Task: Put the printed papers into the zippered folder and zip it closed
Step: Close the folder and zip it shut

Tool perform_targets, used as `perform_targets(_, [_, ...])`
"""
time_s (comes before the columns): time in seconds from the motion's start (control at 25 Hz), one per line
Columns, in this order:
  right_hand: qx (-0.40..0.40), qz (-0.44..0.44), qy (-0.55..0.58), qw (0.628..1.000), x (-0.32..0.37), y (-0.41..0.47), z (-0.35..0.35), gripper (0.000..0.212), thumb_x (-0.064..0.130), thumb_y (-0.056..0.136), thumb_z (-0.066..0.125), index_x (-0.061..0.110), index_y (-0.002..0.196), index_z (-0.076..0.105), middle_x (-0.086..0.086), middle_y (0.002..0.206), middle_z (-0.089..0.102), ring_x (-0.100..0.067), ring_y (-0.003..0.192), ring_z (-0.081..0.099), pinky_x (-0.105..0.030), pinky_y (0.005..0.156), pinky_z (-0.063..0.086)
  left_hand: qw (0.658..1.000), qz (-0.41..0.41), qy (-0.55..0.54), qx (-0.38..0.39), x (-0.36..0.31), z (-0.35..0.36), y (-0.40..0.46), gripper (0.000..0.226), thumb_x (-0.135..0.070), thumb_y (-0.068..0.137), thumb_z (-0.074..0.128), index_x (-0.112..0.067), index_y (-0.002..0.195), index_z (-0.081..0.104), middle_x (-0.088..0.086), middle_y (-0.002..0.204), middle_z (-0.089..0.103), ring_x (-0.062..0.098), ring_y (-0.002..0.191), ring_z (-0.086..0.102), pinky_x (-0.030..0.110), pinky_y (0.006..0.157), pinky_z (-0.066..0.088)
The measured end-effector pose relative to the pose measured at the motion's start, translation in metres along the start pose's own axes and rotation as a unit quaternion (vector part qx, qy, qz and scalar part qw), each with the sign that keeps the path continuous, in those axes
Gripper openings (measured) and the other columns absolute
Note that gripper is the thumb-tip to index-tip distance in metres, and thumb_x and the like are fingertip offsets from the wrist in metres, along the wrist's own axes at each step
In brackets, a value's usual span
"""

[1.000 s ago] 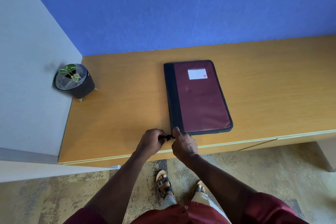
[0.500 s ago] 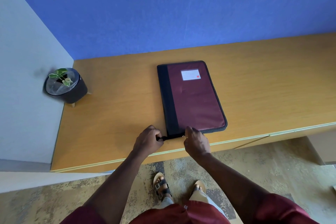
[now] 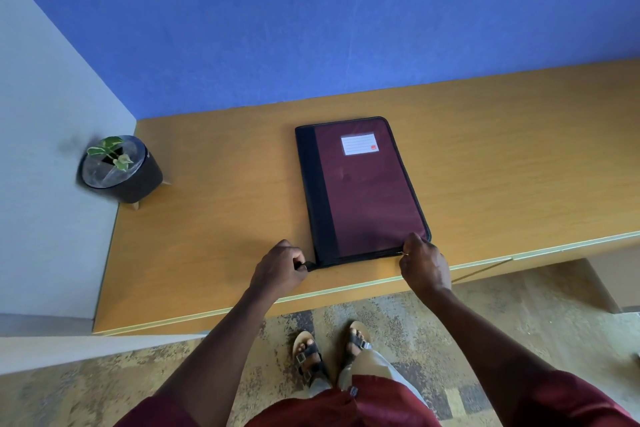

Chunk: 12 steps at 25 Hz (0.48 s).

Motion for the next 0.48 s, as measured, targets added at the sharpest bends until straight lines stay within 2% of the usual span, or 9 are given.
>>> perform_targets(0.12, [-0.009, 0.026, 0.008, 1.000, -0.020, 0.004, -0.008, 0.016, 0.001, 0.080, 0.057, 0.016, 0.082, 0.049, -0.005, 0.073, 0.058, -0.024, 0.055, 0.051, -0.026, 0.053, 0.038, 1.000, -0.010, 0.006, -0.003, -0.001, -0.001, 0.001, 0.006, -0.024, 0.085, 0.066, -0.020, 0.082, 0.068, -0.004, 0.094, 0.055, 0.016, 0.071, 0.058, 0.030, 0.058, 0.048])
perform_targets(0.32, [-0.017, 0.028, 0.006, 0.999, -0.047, 0.022, -0.026, 0.010, 0.005, 0.084, 0.057, 0.013, 0.085, 0.052, -0.007, 0.075, 0.060, -0.021, 0.054, 0.049, -0.023, 0.049, 0.032, 1.000, -0.024, 0.015, 0.002, -0.002, -0.001, 0.003, 0.005, -0.024, 0.084, 0.067, -0.020, 0.082, 0.068, -0.005, 0.092, 0.054, 0.014, 0.069, 0.057, 0.029, 0.057, 0.046])
perform_targets(0.48, [-0.002, 0.024, 0.003, 1.000, -0.052, 0.038, -0.029, 0.013, 0.003, 0.084, 0.058, 0.011, 0.093, 0.061, -0.010, 0.084, 0.065, -0.028, 0.063, 0.057, -0.028, 0.055, 0.043, 0.999, -0.043, 0.018, 0.021, -0.001, 0.000, 0.009, 0.005, -0.025, 0.083, 0.067, -0.021, 0.081, 0.067, -0.006, 0.093, 0.054, 0.014, 0.071, 0.057, 0.026, 0.058, 0.045])
Point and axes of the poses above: each hand's wrist, its own y-axis towards the middle knuckle, its own z-axis out of the palm, x = y × z, the point moved 8 cm from there along y, towards the middle knuckle
